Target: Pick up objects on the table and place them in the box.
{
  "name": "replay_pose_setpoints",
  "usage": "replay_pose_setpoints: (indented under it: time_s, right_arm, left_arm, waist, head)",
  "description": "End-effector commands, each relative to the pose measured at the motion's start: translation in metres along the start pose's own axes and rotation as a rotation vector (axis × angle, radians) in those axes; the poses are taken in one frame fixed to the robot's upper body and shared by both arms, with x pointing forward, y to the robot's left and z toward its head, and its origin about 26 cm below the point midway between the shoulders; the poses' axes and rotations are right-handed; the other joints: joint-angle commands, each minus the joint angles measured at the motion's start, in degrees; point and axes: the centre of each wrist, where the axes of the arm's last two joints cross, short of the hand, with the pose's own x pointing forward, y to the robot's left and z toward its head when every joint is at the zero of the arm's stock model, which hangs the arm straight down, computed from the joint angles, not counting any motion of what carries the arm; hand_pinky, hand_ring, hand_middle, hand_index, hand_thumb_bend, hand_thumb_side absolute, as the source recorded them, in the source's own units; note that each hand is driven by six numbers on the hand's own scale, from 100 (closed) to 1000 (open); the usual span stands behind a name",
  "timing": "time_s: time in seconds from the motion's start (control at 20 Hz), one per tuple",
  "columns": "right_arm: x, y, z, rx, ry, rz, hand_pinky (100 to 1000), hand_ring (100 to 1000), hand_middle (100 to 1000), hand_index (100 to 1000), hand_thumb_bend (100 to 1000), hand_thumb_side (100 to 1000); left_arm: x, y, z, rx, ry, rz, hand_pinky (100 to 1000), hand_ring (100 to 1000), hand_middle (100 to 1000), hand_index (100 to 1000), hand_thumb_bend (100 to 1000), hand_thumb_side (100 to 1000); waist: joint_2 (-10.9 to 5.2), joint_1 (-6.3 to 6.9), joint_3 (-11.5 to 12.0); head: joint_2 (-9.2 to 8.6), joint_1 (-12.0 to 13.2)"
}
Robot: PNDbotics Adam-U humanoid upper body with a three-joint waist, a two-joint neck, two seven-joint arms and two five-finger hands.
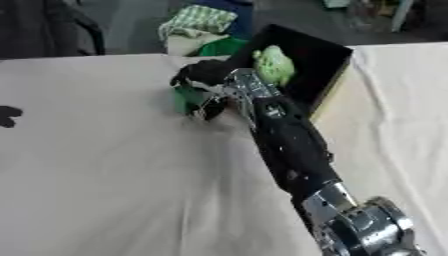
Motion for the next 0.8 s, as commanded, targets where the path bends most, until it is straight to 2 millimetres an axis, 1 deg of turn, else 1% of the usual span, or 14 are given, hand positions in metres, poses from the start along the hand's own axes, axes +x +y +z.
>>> replay_pose_setpoints:
  time_s: [0.05, 0.2, 0.45, 0.6, 0.8]
  right_arm:
    - [-0.003, -0.019, 0.002, -0.094, -0.021, 0.036, 683, 433, 233, 903, 100, 164]
    - [-0.002, -0.023, 0.002, -0.148, -0.044, 0.044, 672, 400, 212, 895, 100, 152]
    - [0.0, -0.032, 0.001, -0.198, -0.078, 0.064, 671, 390, 204, 892, 100, 143]
    - [0.0, -0.043, 0.003, -0.231, -0.097, 0.08, 672, 392, 206, 893, 100, 137]
    - [-0.006, -0.059, 0.008, -0.275, -0.094, 0.091, 672, 383, 206, 893, 100, 127]
  left_arm:
    - [0.009, 0.008, -0.003, -0.048, -0.03, -0.06, 813, 628, 621, 864, 100, 734]
    - [0.01, 0.008, -0.002, -0.048, -0.029, -0.058, 814, 628, 622, 864, 100, 733]
    - [0.011, 0.007, -0.002, -0.048, -0.027, -0.054, 813, 628, 623, 864, 100, 729]
    - [0.012, 0.007, -0.001, -0.047, -0.023, -0.052, 813, 628, 624, 864, 100, 727]
    - [0.014, 0.006, 0.0, -0.046, -0.013, -0.05, 813, 629, 625, 865, 100, 724]
  waist:
    - [-1.04, -0.01, 0.16]
    - [-1.25, -0.21, 0.26]
    - [-1.74, -0.54, 0.09]
    - [-2.21, -0.89, -0.05]
    - [-2.93, -1.52, -0.63]
  head:
    - [-0.74, -0.04]
    - [-0.83, -0.07]
    - [-0.93, 0.01]
    - [-0.82, 0.16]
    - [-0.88, 0.43]
